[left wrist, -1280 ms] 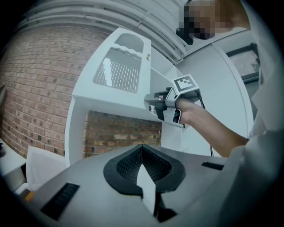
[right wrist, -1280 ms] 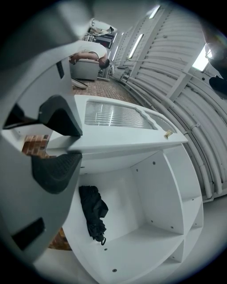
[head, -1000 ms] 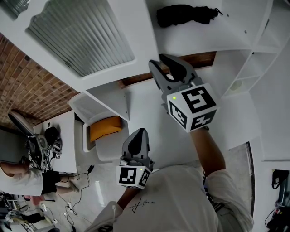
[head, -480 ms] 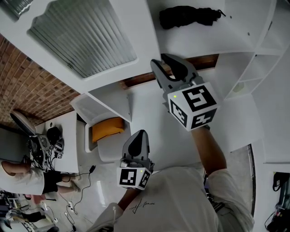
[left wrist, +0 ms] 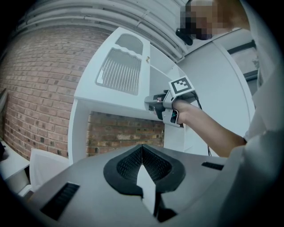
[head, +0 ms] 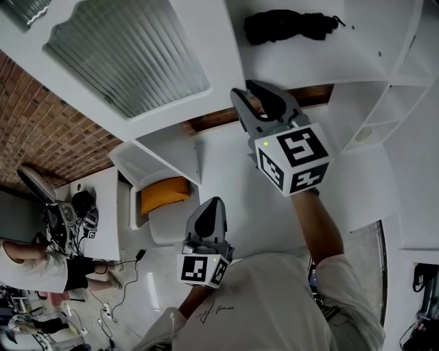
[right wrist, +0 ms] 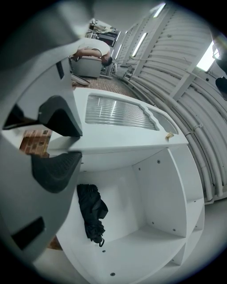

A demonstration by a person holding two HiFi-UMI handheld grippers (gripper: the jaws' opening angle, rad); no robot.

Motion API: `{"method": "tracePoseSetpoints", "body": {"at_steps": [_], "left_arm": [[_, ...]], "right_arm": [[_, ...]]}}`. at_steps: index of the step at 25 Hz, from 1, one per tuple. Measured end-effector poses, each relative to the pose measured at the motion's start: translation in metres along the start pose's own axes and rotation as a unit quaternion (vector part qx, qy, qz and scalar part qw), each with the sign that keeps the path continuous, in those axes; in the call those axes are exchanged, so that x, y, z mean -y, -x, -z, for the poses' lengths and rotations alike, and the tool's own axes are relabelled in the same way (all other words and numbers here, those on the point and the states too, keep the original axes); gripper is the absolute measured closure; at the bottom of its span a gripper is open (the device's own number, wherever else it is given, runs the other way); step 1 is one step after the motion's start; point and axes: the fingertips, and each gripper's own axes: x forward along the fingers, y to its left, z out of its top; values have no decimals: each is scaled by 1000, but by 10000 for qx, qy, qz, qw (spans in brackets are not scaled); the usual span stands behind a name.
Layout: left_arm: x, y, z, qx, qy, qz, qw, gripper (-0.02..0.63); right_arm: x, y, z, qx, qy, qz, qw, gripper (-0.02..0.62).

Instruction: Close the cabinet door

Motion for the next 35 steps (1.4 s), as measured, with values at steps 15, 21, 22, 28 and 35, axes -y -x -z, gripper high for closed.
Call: {"method": "tracePoseSetpoints", "body": {"at_steps": [15,21,22,28,35], "left_arm": [[2,3,-2,-15,-8,42,10000,590],[-2,10,-3,21,17,17,10000,590],[-2,12,-4,30,19,17,10000,591],[-5,21,-7,72,31,42,10000,590],[-4,29,-11,125,37,85,9999,589]], "right_arm": [[-1,2,-2,138,248,235,9993,479],[-2,5,-2,221,494,598,9967,479],[-2,5,-2,226,495,627,9965,479],[-5,9,-3,226,508,743,9957,482],[-5,18,-2,191,542,870,9946,523]]}}
